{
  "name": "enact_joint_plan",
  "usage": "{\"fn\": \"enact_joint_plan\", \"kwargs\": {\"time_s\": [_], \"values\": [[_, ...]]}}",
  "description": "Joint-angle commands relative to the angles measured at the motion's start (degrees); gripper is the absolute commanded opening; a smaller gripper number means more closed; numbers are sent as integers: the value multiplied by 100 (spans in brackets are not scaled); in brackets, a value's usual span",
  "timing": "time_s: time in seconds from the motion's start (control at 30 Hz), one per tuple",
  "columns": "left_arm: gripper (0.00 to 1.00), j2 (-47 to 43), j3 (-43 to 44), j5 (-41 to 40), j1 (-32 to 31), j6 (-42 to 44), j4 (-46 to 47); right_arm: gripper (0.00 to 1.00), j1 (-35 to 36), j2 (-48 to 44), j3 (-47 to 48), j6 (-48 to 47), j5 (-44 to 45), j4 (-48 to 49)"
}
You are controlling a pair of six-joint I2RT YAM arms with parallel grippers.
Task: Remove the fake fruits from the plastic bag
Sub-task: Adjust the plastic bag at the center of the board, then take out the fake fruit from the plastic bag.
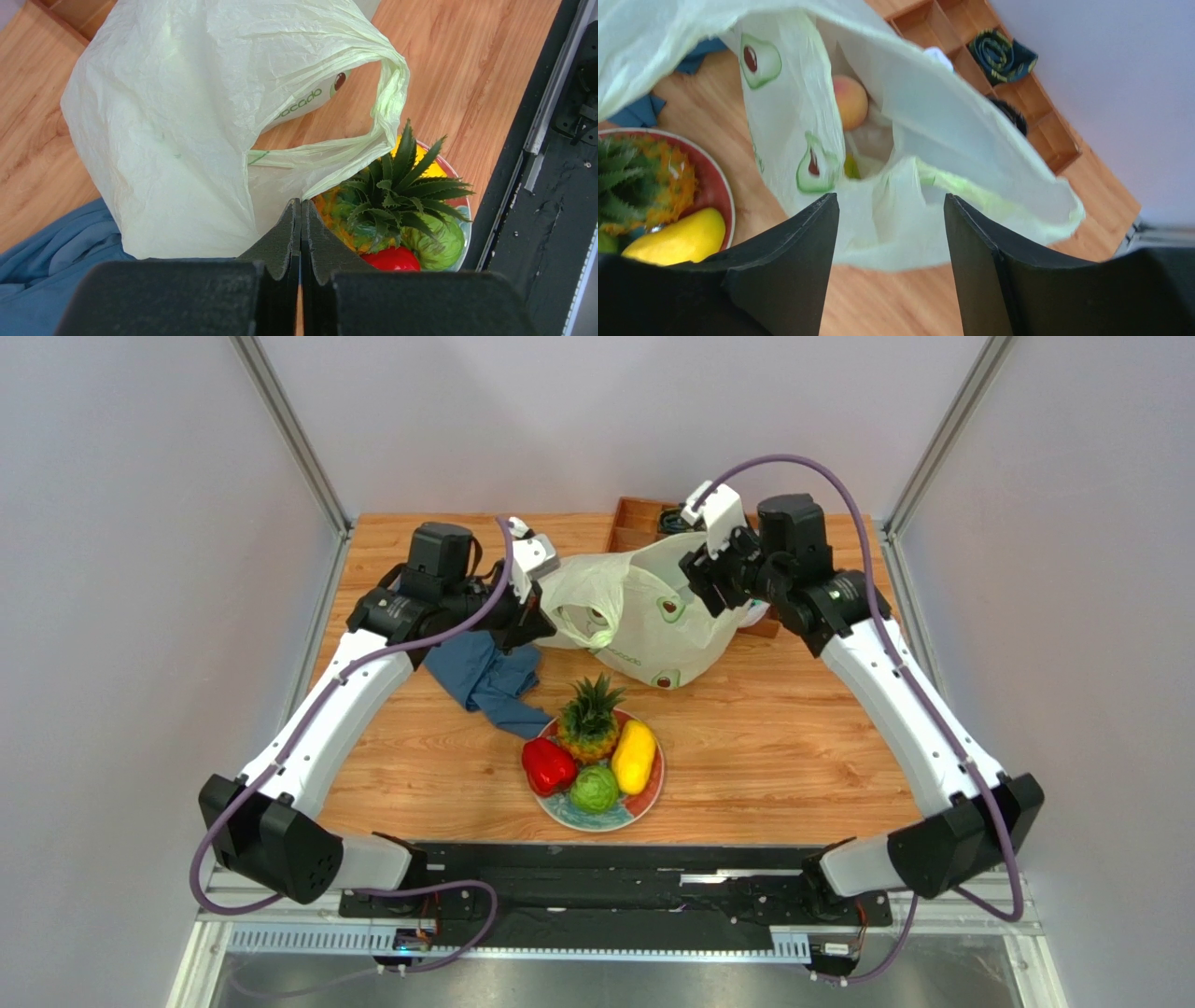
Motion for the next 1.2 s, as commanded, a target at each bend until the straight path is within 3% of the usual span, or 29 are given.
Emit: {"fn": "enact_joint_plan", "kwargs": {"time_s": [0.0,0.1,0.17,0.3,0.43,0.6,0.8,1.17], "values": [[0,-200,269,-104,-11,35,36,60,66,769,-101,-81,-280,658],[0,-174,321,-253,-11,-44,19,55,267,1095,-427,-466,-333,467],[0,-165,374,-516,16,-193,36,50,382,973,-786,-581,-587,-191],[0,19,550,-500,139,-343,-209,50,549,-429,-2130,-625,-1088,-668],[0,73,340,-465,174,-308,-236,56,576,-1180,-2914,-679,-932,-90],[0,230,269,-508,174,-150,-500,58,515,-498,-1934,-459,-571,44],[0,275,128,-561,174,-79,-597,57,488,409,-1307,-520,-772,272],[0,407,234,-465,183,-158,-606,74,190,2385,10,-1680,-658,-61]]}}
